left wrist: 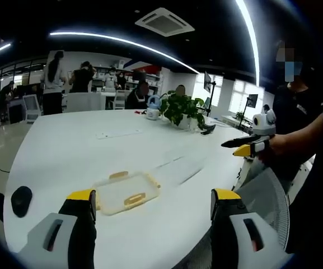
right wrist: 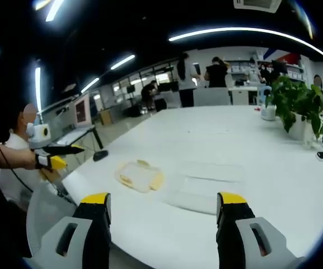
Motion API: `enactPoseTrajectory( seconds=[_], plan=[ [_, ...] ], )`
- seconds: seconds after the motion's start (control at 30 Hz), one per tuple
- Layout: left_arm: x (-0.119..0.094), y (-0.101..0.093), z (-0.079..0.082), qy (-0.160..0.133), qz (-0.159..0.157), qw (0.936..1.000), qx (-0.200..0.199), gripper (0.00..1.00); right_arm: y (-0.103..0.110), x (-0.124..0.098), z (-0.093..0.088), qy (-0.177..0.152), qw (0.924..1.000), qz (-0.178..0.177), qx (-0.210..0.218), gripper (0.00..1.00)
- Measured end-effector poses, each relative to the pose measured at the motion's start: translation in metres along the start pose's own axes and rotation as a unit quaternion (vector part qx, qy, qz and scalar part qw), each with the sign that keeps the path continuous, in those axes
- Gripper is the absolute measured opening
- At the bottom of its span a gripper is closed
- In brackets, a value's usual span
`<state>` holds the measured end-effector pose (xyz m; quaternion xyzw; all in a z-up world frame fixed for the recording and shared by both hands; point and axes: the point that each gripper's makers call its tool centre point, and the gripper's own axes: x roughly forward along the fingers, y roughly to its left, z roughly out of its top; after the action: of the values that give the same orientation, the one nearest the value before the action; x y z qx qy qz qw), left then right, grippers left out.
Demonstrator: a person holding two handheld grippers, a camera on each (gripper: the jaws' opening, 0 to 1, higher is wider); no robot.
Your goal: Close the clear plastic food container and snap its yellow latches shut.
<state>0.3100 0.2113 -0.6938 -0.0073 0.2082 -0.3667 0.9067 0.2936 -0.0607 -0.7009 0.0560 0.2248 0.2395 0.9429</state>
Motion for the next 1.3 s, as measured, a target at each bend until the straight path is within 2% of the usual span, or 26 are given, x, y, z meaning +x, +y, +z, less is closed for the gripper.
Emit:
enactPoseTrajectory(
  seconds=[0.9,1.3],
  plan=[
    [0.007,0.012,0.007,-0.002,-0.001,1.0000,0.007,0.84,0.014,0.027,0.021,-0.015,0.9995,0.027,-0.006,0.76],
    [0.009,0.016,0.004,0.005,-0.005,0.9999,0.009,0.83,0.020,0.036,0.026,-0.015,0.9992,0.035,-0.010,0.75]
  ],
)
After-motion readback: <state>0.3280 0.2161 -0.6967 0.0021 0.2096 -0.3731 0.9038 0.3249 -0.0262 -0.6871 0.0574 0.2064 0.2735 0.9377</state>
